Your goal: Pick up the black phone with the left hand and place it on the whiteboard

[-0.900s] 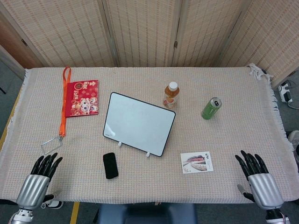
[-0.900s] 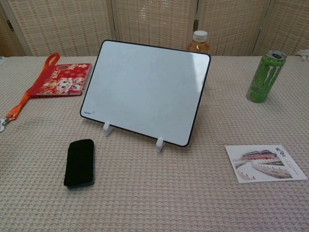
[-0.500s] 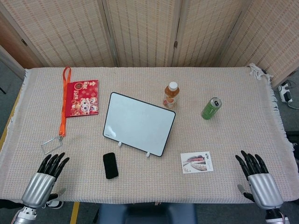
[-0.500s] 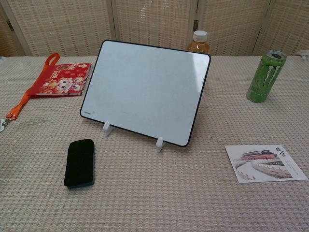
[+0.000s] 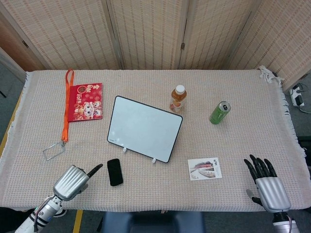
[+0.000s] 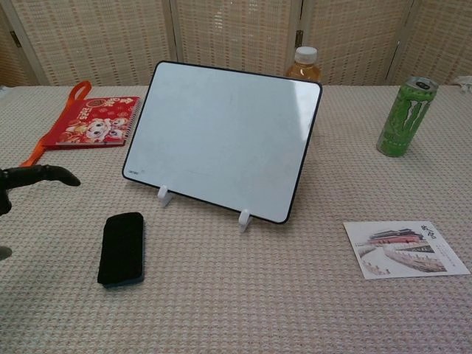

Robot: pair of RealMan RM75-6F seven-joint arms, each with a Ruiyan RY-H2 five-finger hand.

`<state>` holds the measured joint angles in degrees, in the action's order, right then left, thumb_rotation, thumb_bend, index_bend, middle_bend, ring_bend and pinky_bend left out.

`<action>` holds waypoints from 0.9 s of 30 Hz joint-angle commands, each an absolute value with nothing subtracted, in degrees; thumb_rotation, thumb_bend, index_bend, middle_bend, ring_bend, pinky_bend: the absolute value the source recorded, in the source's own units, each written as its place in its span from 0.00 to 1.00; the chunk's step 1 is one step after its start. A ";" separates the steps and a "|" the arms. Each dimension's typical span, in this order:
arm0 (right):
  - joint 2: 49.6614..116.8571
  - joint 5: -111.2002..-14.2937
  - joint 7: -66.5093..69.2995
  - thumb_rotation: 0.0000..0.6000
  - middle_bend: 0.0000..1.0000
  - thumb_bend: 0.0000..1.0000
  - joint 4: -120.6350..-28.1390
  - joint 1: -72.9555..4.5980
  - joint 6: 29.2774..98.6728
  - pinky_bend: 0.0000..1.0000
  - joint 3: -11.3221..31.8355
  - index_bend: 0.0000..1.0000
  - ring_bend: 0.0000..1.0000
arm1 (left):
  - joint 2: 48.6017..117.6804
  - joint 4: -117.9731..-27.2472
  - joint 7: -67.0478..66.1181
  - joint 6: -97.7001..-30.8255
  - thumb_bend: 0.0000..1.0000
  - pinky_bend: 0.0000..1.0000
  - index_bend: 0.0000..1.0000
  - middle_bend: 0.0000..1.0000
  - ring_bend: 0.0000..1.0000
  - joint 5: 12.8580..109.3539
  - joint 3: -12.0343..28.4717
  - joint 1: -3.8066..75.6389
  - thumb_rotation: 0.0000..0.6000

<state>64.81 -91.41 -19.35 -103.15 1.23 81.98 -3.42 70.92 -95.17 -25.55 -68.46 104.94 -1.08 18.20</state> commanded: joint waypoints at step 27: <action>64.56 -90.20 -19.57 1.00 0.00 0.30 -103.57 0.51 81.16 0.00 -3.61 0.00 0.00 | 80.28 -87.62 -35.12 -57.22 0.28 1.00 0.33 1.00 0.93 104.36 -0.89 29.60 1.00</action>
<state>64.57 -90.19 -19.58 -103.57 0.51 81.15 -3.60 80.12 -87.74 -35.08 -57.37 104.47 -0.85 29.44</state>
